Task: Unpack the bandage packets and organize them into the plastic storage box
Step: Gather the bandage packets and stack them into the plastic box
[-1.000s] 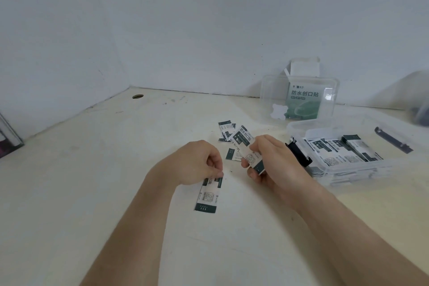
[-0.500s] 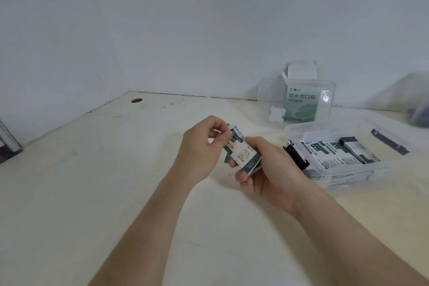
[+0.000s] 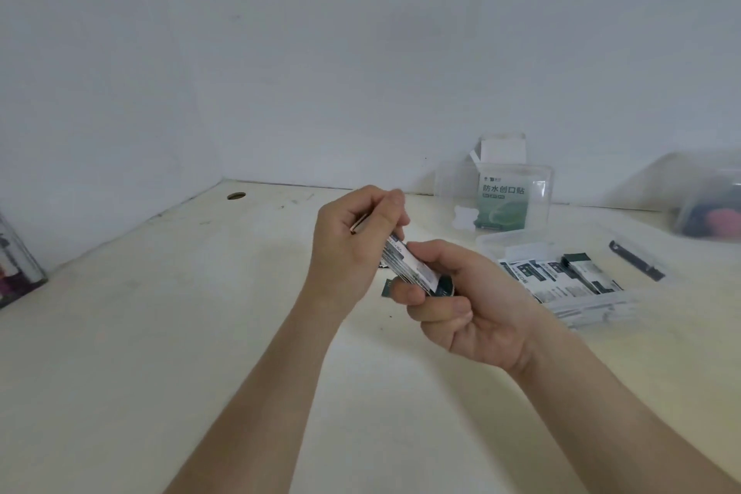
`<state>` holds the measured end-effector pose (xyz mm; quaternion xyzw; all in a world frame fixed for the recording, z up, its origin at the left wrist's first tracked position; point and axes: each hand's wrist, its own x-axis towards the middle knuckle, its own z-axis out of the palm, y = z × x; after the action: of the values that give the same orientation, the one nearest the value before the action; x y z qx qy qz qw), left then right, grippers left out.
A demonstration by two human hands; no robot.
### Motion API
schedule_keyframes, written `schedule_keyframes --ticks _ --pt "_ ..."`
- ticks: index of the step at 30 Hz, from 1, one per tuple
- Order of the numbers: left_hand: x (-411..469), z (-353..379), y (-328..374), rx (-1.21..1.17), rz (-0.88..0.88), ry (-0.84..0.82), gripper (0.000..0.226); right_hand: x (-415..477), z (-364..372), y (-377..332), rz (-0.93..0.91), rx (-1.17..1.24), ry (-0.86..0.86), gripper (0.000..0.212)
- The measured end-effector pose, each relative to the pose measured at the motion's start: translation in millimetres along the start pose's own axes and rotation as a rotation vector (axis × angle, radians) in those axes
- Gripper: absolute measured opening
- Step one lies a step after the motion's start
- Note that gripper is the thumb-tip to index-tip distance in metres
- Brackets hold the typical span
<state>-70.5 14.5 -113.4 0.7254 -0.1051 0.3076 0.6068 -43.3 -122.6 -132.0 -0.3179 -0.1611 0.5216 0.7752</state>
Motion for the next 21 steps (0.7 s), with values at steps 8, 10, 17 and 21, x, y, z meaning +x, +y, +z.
schedule_keyframes --ticks 8,10,17,21 --pt "-3 26 17 0.148 0.15 -0.014 0.049 -26 6 -1 -0.067 0.095 -0.046 0.012" --pt "2 32 19 0.216 0.082 0.027 0.045 -35 12 -2 -0.124 -0.161 0.18 0.025" --pt "11 40 31 0.527 -0.109 -0.212 0.035 -67 18 -29 -0.308 -0.998 0.429 0.031" --pt "14 55 36 0.529 -0.149 -0.16 0.036 -72 16 -36 -0.263 -1.055 0.414 0.034"
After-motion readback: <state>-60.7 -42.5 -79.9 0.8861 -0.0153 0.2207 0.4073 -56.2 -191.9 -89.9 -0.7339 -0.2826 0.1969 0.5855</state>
